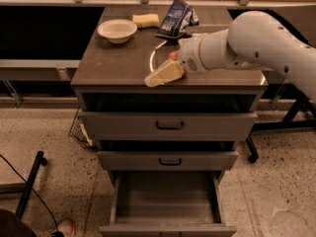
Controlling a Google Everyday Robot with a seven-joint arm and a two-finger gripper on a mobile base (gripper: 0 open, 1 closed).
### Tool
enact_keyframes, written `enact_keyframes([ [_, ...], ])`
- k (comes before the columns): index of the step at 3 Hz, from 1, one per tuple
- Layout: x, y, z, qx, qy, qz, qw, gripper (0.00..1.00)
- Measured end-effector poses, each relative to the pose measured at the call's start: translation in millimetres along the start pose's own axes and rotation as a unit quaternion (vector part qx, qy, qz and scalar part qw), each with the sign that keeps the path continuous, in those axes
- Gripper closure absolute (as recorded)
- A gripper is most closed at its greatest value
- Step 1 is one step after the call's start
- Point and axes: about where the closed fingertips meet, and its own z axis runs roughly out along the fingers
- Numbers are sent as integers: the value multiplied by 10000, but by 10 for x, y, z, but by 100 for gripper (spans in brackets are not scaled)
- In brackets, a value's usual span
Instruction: Place apple into bottom drawer
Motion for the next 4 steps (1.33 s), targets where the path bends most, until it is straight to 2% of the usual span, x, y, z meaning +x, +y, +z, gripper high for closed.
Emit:
enact_keyframes([
  [1,70,-92,-17,72,46,95,9999,0],
  [2,196,-261,-126,273,12,194,9994,0],
  [3,232,-336,-201,370,-57,225,9990,0],
  [4,153,-418,-366,530,-262,213,9980,0],
])
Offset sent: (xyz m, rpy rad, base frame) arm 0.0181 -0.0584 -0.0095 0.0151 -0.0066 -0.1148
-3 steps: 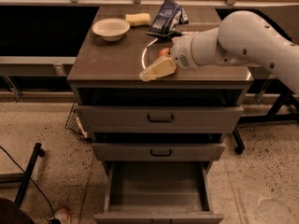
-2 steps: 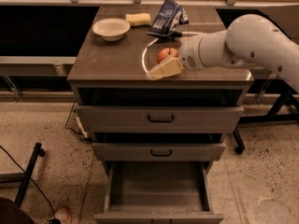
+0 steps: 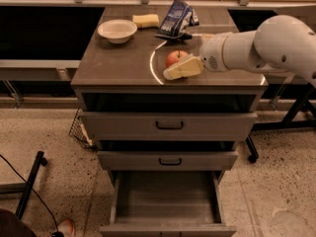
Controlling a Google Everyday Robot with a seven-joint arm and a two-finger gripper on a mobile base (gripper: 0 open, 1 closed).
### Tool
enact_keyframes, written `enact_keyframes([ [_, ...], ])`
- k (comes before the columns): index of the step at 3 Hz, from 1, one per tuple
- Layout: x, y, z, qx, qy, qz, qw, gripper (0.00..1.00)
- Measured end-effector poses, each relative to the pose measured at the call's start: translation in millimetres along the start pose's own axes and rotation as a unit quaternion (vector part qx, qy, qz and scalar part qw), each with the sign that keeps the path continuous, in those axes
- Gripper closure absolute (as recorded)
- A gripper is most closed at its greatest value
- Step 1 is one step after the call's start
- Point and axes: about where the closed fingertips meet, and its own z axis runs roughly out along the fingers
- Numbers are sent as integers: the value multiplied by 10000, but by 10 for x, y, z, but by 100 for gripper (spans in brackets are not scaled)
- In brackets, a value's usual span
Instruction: Place apple into bottom drawer
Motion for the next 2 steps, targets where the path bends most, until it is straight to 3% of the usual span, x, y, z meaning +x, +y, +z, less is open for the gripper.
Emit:
enact_keyframes([
  [2,-234,-88,-229,414,-225,-83,9989,0],
])
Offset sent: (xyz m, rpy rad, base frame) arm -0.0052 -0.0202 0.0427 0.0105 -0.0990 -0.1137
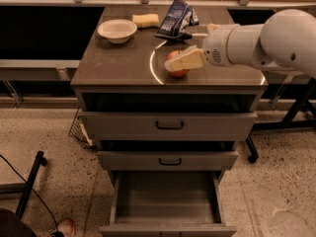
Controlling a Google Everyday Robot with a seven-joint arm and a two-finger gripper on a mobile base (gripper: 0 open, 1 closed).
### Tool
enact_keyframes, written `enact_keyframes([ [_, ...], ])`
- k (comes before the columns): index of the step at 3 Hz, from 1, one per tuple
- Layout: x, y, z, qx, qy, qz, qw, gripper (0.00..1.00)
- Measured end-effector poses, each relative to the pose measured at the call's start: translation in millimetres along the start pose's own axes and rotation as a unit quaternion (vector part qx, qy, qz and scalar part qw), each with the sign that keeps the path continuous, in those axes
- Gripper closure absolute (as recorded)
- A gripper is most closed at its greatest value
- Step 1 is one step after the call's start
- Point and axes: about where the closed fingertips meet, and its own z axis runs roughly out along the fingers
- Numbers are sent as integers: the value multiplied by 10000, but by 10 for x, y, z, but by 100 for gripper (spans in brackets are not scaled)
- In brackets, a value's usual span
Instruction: Place apple into bottom drawer
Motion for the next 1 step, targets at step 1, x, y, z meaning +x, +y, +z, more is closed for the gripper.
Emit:
enact_keyframes([
  [1,0,1,0,-1,0,0,10000,0],
])
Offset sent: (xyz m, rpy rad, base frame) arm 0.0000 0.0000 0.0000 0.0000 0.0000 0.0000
